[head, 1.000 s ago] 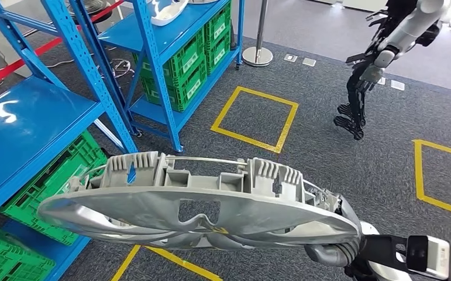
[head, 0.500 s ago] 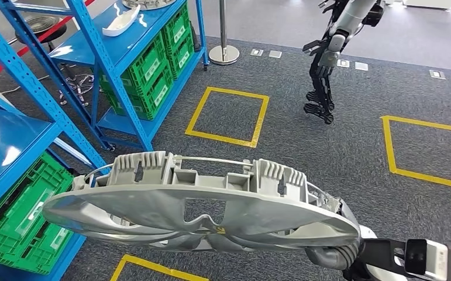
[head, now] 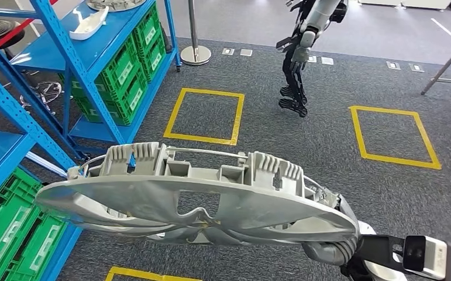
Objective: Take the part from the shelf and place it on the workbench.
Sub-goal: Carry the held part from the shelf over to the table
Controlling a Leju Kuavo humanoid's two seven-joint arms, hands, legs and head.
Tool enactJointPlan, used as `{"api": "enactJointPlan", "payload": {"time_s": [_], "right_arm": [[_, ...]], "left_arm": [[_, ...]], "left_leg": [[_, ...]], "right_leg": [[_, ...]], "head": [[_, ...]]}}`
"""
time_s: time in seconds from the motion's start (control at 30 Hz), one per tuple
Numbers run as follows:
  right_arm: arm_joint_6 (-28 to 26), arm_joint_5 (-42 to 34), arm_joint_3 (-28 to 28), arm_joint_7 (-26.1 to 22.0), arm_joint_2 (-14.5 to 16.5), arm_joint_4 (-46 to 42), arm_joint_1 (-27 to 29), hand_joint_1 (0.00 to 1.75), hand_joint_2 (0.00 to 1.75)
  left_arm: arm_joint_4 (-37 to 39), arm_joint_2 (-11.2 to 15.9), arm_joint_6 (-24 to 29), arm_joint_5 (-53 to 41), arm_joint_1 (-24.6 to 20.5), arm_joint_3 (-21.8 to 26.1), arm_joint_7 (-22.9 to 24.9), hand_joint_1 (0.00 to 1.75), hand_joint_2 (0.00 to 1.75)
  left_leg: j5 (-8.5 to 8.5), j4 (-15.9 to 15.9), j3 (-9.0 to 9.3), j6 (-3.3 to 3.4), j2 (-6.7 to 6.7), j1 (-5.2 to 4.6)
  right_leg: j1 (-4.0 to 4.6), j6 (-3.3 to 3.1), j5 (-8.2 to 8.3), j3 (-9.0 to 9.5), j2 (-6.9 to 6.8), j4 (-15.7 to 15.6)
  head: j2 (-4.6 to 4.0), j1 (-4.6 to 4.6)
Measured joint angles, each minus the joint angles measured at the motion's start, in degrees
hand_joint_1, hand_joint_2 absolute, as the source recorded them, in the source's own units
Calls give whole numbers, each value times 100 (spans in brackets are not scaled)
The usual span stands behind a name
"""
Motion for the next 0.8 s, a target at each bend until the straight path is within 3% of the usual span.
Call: {"api": "enactJointPlan", "payload": {"time_s": [0.03, 0.1, 0.17, 0.23, 0.3, 0.37, 0.43, 0.47, 0.5, 0.57, 0.63, 0.7, 0.77, 0.8], "right_arm": [[2, -5, -1, 16, 0, -1, 0, 175, 175], [21, -30, -3, 44, 0, -1, -14, 175, 175], [70, -71, -8, 64, -1, -2, -41, 175, 175], [136, -119, -32, 80, -5, -2, -60, 175, 175], [179, -151, -75, 87, -11, -1, -75, 175, 175], [190, -164, -104, 87, -15, 1, -105, 175, 175], [191, -169, -114, 87, -19, 7, -127, 175, 175], [192, -170, -116, 88, -19, 13, -129, 175, 175], [193, -170, -119, 89, -20, 21, -129, 175, 175], [210, -167, -120, 86, -21, 32, -131, 175, 175], [237, -161, -121, 75, -26, 33, -137, 175, 175], [265, -158, -122, 69, -32, 33, -140, 175, 175], [288, -160, -123, 71, -52, 33, -140, 175, 175], [293, -164, -125, 76, -69, 33, -143, 175, 175]], "left_arm": [[1, -5, -11, 1, 0, 10, 3, 0, 175], [2, -26, -36, 7, -2, 28, 9, 0, 175], [2, -51, -33, 16, -3, 43, 44, 0, 175], [3, -94, 4, 27, -11, 66, 101, 0, 175], [5, -147, 36, 36, -20, 82, 136, 0, 175], [10, -180, 46, 39, -13, 92, 150, 0, 175], [13, -196, 55, 46, 6, 108, 160, 0, 175], [15, -203, 57, 49, 15, 115, 163, 0, 175], [16, -210, 57, 52, 21, 120, 163, 0, 175], [19, -219, 43, 60, 22, 122, 151, 0, 175], [20, -222, 24, 82, 18, 126, 124, 0, 175], [21, -228, 18, 98, 16, 128, 111, 0, 175], [21, -236, 20, 101, 11, 129, 131, 0, 175], [21, -241, 21, 102, 5, 131, 144, 0, 175]], "left_leg": [[-8, 4, 6, -9, 54, 0], [-41, 29, 23, -50, 148, -15], [-76, 51, 34, -107, 225, -41], [-89, 42, 55, -170, 305, -43], [-162, 120, 40, -244, 206, -21], [-448, 595, -168, -295, -53, -1], [-797, 1395, -555, -311, -188, 4], [-858, 1666, -697, -312, -203, 4], [-801, 1722, -742, -309, -209, 5], [-401, 1137, -494, -293, -271, 19], [-100, 374, -152, -265, -459, 37], [-59, 101, -41, -212, -541, 27], [-28, 72, -31, -128, -443, 11], [-8, 51, -22, -85, -392, 9]], "right_leg": [[-3, -2, 157, 149, -32, -264], [11, -34, 491, 609, -223, -1095], [35, -108, 611, 843, -349, -1555], [49, -189, 615, 831, -268, -1598], [35, -253, 639, 836, -177, -1628], [11, -300, 658, 847, -98, -1648], [15, -317, 660, 845, 3, -1647], [17, -317, 659, 845, 63, -1645], [18, -316, 660, 846, 123, -1642], [14, -304, 661, 855, 244, -1630], [19, -258, 663, 845, 359, -1612], [16, -183, 681, 815, 457, -1612], [-4, -104, 703, 792, 519, -1624], [-4, -75, 674, 768, 464, -1579]], "head": [[0, 3], [1, 15], [1, 18], [1, 11], [1, 3], [1, -20], [1, -39], [1, -44], [1, -46], [1, -52], [1, -56], [1, -56], [1, -55], [1, -49]]}}
